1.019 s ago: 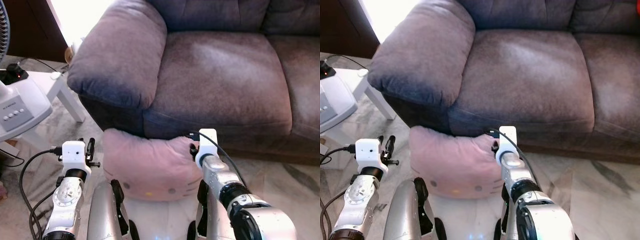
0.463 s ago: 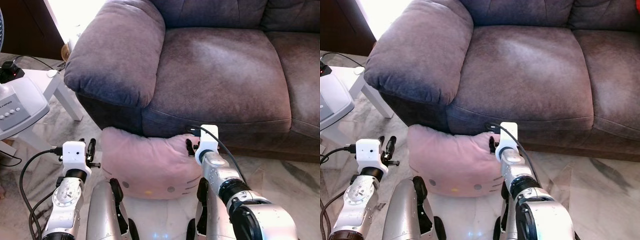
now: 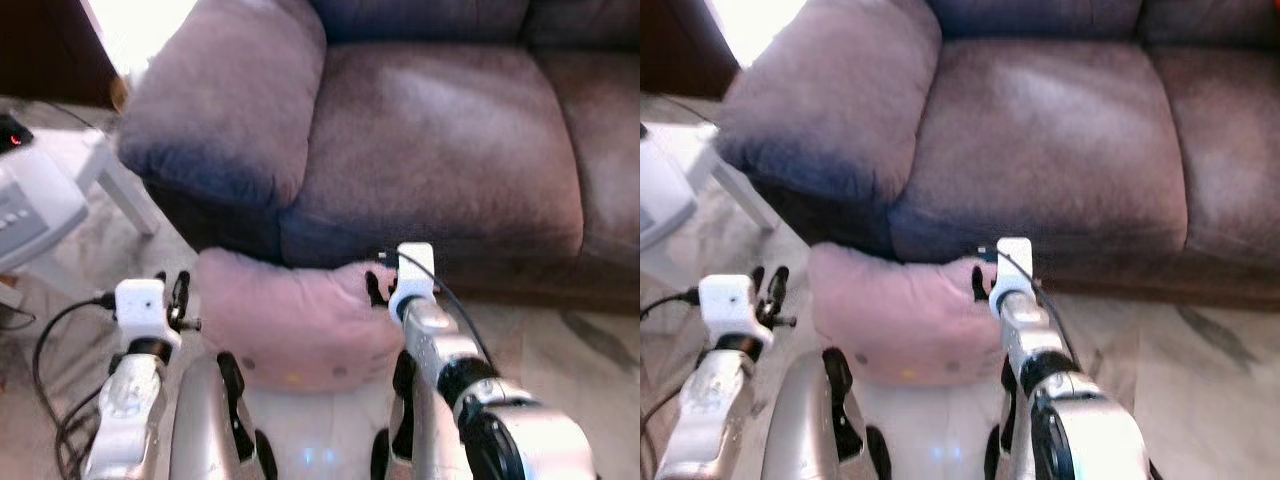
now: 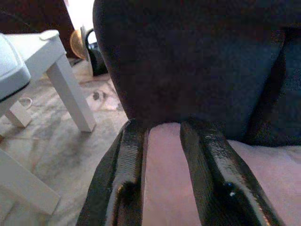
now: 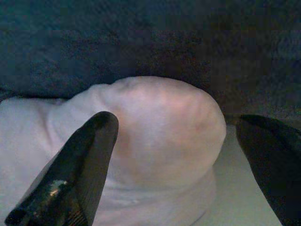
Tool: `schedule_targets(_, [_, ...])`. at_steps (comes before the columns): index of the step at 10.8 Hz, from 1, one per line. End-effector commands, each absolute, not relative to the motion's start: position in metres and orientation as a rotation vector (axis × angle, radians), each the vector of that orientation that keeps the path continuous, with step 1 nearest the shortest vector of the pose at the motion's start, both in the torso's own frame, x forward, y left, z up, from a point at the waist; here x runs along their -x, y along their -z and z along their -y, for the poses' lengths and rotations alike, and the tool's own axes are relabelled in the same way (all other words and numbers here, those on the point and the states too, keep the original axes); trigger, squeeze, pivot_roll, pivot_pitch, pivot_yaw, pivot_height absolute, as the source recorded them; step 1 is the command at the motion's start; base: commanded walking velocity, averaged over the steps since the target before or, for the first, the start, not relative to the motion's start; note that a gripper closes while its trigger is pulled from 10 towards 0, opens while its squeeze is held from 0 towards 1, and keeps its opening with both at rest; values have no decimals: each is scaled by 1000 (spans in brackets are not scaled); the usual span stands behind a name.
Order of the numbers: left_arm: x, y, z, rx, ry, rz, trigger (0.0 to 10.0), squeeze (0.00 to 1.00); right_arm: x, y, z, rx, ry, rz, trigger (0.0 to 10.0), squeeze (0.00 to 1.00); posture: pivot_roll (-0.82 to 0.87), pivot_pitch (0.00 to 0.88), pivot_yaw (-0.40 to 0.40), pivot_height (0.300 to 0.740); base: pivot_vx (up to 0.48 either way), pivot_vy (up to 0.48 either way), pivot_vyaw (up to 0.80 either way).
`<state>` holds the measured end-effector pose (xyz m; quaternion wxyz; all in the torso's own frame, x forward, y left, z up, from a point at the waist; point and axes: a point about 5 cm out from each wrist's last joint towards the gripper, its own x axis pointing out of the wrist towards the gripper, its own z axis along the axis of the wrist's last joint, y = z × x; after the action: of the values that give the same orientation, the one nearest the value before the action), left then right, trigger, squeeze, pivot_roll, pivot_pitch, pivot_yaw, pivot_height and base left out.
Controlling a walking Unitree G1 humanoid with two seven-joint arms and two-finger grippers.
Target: Move the pillow to the sofa from floor
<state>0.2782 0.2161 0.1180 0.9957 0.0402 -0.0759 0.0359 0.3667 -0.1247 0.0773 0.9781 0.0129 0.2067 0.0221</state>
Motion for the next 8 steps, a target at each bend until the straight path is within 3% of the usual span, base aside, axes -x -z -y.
schedule_targets(1, [-273, -123, -219, -68, -76, 155, 10000, 0, -368, -80, 122, -45, -57, -400, 10000, 0, 183, 354, 9, 470, 0, 0, 0])
schedule_targets(6, [-265, -193, -220, -50, -73, 313, 10000, 0, -370, -85, 114, -79, -115, -362, 10000, 0, 231, 428, 4, 470, 0, 0, 0])
schedule_targets(8, [-259, -206, -215, -27, -61, 332, 10000, 0, -369, -84, 121, 11, -68, -348, 10000, 0, 244, 447, 2, 470, 0, 0, 0])
